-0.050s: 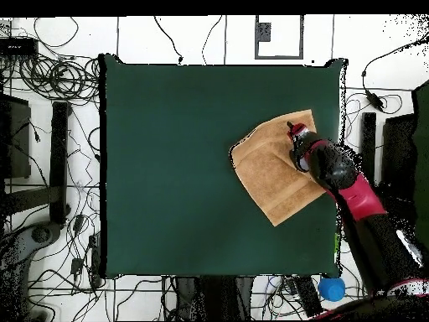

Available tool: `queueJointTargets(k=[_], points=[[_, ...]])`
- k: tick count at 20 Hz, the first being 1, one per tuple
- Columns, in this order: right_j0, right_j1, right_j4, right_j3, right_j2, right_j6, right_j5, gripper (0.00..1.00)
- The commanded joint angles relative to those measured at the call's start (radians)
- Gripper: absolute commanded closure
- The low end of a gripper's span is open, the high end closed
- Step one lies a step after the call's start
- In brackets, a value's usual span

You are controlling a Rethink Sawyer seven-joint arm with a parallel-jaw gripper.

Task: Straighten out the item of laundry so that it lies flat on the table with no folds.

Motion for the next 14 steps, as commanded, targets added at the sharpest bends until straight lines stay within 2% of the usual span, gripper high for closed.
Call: queueJointTargets(k=[1, 6, 14], points=[[-0.065, 0.222, -0.161, -0.005, 0.238, -0.062, -0.145, 0.0], [-0.098, 0.259, -0.241, -0.04, 0.301, -0.062, -0.131, 0.0], [-0.065, 0.177, -0.244, -0.047, 0.26, 0.02, -0.08, 0.0]])
